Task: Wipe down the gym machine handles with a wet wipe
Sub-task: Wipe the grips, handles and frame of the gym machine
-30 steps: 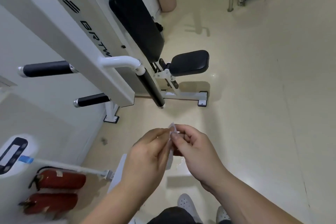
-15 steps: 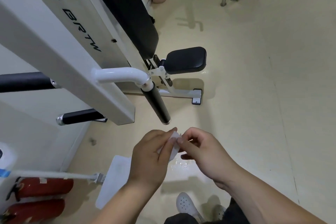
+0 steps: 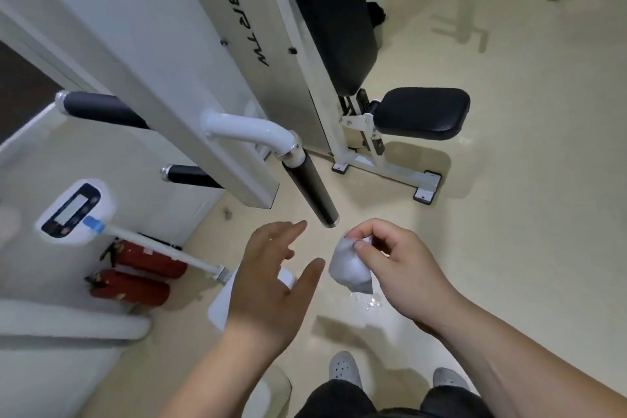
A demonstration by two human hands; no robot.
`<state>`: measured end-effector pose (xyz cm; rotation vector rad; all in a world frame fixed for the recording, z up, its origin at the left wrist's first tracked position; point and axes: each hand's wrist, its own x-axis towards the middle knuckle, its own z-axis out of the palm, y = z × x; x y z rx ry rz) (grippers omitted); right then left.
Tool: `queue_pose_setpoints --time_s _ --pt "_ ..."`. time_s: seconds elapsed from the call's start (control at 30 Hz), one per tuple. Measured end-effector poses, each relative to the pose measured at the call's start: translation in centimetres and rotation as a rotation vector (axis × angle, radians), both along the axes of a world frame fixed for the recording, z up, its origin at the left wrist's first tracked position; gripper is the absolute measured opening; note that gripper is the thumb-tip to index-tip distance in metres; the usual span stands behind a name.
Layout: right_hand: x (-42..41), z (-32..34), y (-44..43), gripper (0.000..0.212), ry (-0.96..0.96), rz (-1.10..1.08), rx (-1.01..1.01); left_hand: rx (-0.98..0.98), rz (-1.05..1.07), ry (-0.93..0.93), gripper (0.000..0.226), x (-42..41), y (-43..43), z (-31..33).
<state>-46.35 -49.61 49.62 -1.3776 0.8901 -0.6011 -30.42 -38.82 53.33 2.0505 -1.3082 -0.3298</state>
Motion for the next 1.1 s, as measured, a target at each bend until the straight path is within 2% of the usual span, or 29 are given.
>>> queue_pose_setpoints --time_s 0.2,0.33,0.5,0.63,0.8,0.97,1.1 --pt "-0.6 0.0 -0.7 0.036 -0.023 -0.013 -0.006 -0.228 -0.026 -0.432 0.056 0.8 -1.2 4.9" --pt "0.8 -0.3 -0.1 0.038 -0.024 -0.084 0.010 -0.330 -0.141 -0.580 0.064 3.4 -3.2 7.1" --pt "4.0 -1.1 1.7 0.043 -0.150 -0.298 0.068 -0.266 -0.313 -0.765 0.072 6.2 -5.4 8.2" --pt "6.8 -2.0 4.2 0.033 -0.178 -0.552 0.044 -0.225 -0.425 -0.790 0.075 7.2 -5.3 9.0" --pt "9.4 -2.9 6.9 0.042 -0.246 -0.745 -0.067 -0.172 -0.540 -0.851 0.076 8.3 -5.4 9.7" --pt "11.0 -4.5 8.5 0.051 -0.182 -0.869 -0.032 -0.190 -0.565 -0.800 0.077 8.1 -5.4 9.6" --pt "11.4 -4.0 8.3 0.048 -0.199 -0.996 -0.096 -0.212 -0.577 -0.763 0.081 8.2 -5.4 9.1"
